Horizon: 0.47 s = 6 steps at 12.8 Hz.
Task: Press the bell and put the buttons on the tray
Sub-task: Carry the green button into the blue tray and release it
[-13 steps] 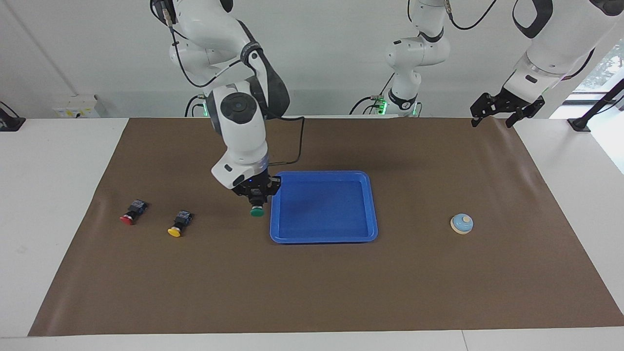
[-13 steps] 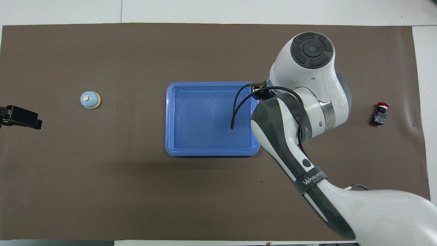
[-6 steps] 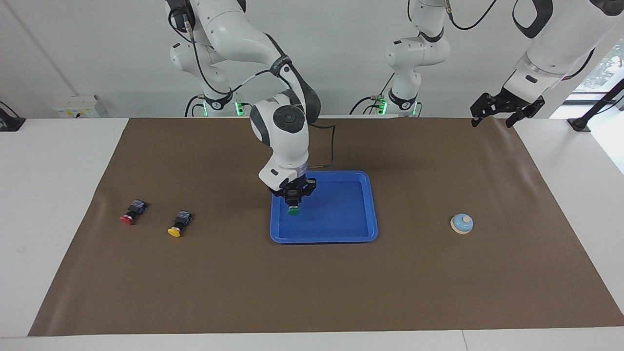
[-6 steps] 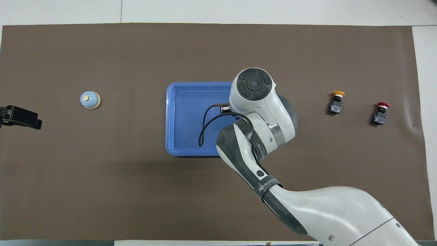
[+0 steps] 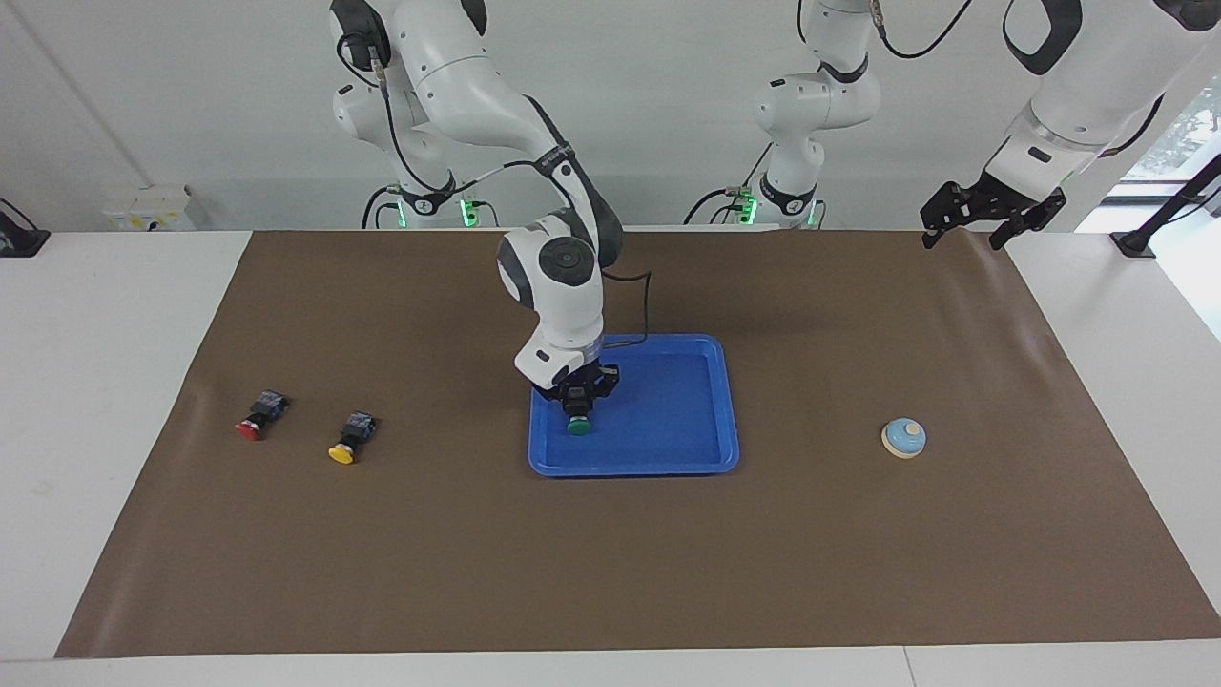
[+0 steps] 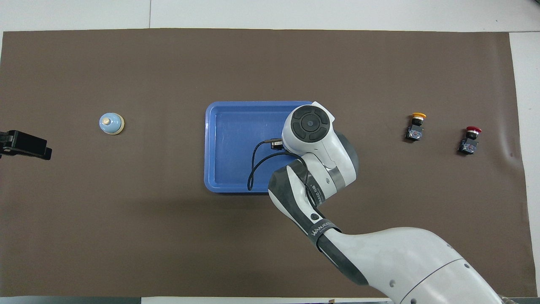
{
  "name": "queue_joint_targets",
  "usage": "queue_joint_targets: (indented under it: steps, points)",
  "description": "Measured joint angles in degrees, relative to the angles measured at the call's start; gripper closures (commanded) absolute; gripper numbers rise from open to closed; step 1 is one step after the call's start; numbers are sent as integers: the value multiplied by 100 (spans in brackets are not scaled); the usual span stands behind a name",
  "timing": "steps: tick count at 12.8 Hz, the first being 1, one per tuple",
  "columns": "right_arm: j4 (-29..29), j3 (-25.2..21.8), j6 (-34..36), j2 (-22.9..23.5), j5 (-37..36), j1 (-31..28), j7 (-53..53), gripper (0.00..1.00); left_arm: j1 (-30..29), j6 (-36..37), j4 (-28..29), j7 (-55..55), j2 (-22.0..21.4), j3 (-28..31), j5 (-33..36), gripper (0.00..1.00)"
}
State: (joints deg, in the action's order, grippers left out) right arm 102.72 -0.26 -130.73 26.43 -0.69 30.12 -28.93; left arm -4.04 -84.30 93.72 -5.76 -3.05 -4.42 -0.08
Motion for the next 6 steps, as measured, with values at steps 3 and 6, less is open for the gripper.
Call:
queue_joint_targets:
  steps: [3,6]
  points:
    - [24,0,-12,0,1,2,-3,0,0,0,0,0,0,0,0,0]
    - [19,-1,-7,-29,4,3,-75,0,0,0,0,0,0,0,0,0]
